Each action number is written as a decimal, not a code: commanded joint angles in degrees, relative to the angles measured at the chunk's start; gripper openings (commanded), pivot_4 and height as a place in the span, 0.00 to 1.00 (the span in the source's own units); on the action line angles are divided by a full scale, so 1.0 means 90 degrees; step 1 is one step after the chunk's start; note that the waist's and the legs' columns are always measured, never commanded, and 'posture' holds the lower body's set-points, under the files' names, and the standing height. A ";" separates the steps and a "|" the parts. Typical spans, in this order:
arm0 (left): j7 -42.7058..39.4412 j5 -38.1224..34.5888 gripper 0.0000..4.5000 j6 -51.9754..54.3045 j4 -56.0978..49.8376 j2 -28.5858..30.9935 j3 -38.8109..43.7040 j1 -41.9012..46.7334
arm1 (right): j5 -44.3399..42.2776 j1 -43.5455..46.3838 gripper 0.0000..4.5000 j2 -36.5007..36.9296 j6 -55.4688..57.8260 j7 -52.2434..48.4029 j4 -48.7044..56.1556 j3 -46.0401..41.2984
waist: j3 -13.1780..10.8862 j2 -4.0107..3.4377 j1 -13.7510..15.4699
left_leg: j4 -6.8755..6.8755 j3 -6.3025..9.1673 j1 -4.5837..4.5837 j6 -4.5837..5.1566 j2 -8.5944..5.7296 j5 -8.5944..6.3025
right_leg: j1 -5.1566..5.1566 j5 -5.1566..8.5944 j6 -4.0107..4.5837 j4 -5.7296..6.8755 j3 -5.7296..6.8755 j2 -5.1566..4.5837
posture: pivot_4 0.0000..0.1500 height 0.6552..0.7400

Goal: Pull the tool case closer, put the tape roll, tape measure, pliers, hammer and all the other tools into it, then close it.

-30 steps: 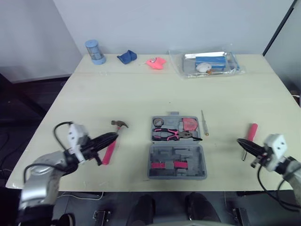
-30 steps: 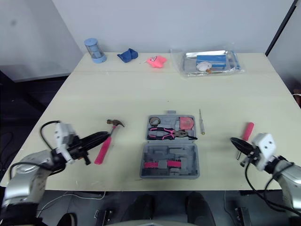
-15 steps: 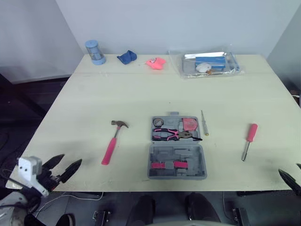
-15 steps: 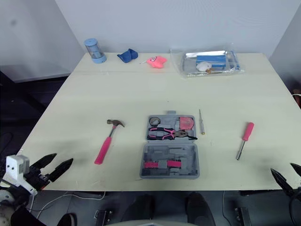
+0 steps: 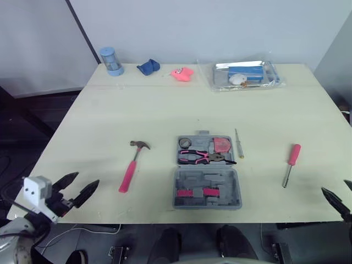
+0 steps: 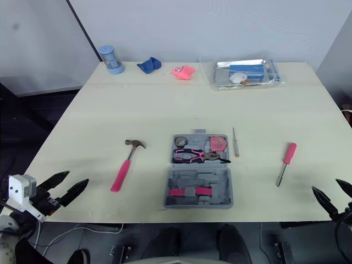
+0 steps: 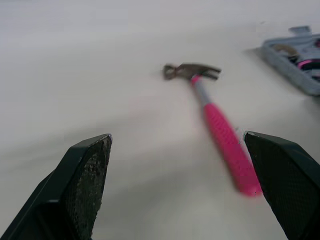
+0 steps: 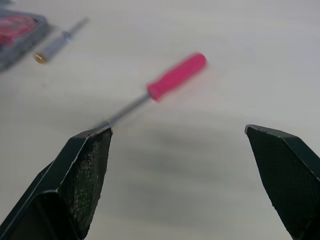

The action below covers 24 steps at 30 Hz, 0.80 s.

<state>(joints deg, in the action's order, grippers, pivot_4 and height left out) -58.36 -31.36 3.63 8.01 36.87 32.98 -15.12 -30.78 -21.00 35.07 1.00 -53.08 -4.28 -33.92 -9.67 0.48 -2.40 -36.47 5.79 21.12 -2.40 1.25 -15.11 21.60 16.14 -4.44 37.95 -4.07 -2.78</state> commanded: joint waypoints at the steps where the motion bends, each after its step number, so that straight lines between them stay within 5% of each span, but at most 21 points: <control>1: -0.0043 -0.0178 1.00 0.0117 -0.0713 0.0128 -0.0112 0.0130 | 0.0042 0.0255 0.99 0.0036 0.0266 0.0232 0.0538 0.0310 | 0.0000 0.0000 0.0003 | 0.0000 0.0001 0.0001 0.0000 0.0000 0.0000 | 0.0000 0.0000 0.0000 0.0000 0.0000 0.0000 | 1.00 1.00; 13: -0.0564 -0.0444 1.00 0.0797 -0.2568 0.0594 -0.1082 0.0576 | 0.0921 0.2533 0.99 -0.0542 0.1979 0.1978 0.1205 0.2447 | -0.0004 0.0000 -0.0025 | 0.0000 0.0001 0.0002 -0.0001 0.0000 0.0001 | 0.0003 -0.0001 0.0001 0.0002 -0.0001 0.0001 | 1.00 1.00; 24: -0.0893 -0.0631 1.00 0.1244 -0.3344 0.1111 -0.1547 0.1188 | 0.2018 0.4513 0.99 -0.1355 0.2696 0.3190 -0.0165 0.3537 | -0.0008 -0.0006 -0.0001 | -0.0001 0.0013 0.0061 -0.0002 -0.0001 0.0002 | 0.0059 -0.0003 0.0003 0.0005 0.0012 0.0001 | 1.00 1.00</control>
<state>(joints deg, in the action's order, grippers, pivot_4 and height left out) -66.09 -36.22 14.81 -20.24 46.10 19.01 -4.65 -13.53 18.82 22.79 25.76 -25.51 -5.76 -1.82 -9.74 0.43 -2.41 -36.47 5.91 21.73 -2.42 1.25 -15.10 22.22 16.11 -4.41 38.02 -3.96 -2.76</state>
